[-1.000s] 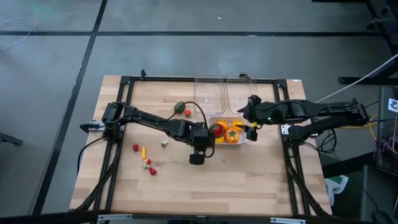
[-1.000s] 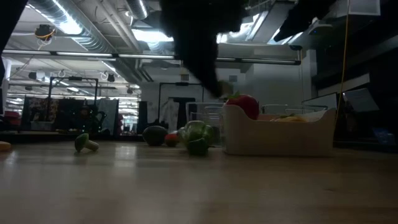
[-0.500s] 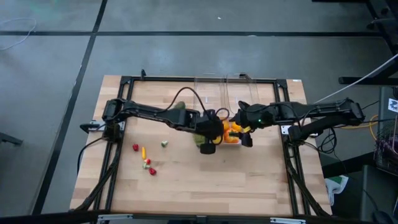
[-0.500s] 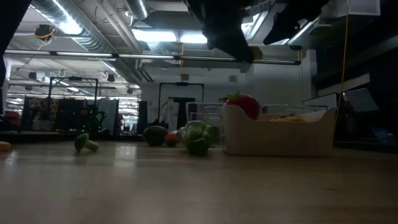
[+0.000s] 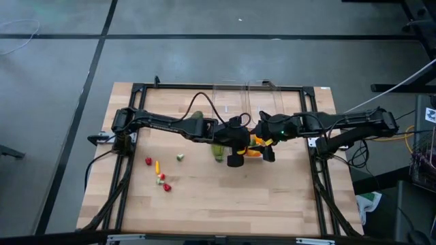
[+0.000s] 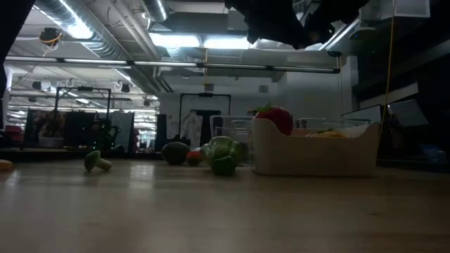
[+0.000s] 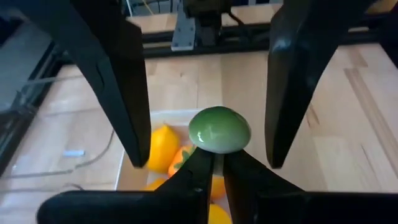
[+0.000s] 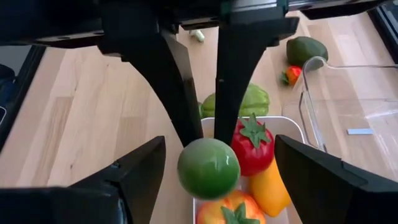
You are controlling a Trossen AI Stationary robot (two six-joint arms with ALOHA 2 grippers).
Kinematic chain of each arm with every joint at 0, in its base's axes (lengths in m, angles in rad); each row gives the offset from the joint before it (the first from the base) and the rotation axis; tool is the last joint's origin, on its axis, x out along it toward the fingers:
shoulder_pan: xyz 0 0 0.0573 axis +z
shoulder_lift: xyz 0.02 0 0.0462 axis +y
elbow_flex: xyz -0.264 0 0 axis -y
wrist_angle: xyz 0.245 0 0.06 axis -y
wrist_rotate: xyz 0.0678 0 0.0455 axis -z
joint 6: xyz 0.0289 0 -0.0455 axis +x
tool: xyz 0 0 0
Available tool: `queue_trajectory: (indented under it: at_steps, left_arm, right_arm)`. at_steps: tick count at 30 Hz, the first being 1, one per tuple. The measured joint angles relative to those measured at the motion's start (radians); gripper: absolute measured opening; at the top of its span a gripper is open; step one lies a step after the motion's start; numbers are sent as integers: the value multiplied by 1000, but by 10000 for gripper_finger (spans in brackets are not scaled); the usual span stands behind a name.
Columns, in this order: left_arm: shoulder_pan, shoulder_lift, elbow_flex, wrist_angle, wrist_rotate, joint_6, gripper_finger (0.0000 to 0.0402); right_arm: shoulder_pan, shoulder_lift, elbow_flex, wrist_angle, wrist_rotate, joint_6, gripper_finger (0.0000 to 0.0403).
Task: Sort produce into baskets
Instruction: Put the top right green mushroom into the right transparent bin
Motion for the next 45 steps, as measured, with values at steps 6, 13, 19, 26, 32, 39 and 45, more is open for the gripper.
queue_trajectory:
  at_steps: [6,13,19,26,32,39,45]
  left_arm:
    - [0,0,0,3,0,13,28]
    - [0,0,0,2,0,13,28]
    - [0,0,0,-3,0,14,29]
    - [0,0,-1,-27,-1,12,29]
    - [0,0,-1,-25,-3,13,29]
    - [0,0,-1,-26,-3,13,29]
    - [0,0,-1,-27,-3,18,30]
  right_arm:
    - [0,5,0,-1,0,1,298]
    - [0,5,0,-3,0,2,271]
    - [0,5,0,-5,0,2,218]
    - [0,5,0,-42,-1,23,183]
    - [0,5,0,-43,-2,25,164]
    - [0,5,0,-34,-2,25,135]
    - [0,5,0,-32,-2,25,129]
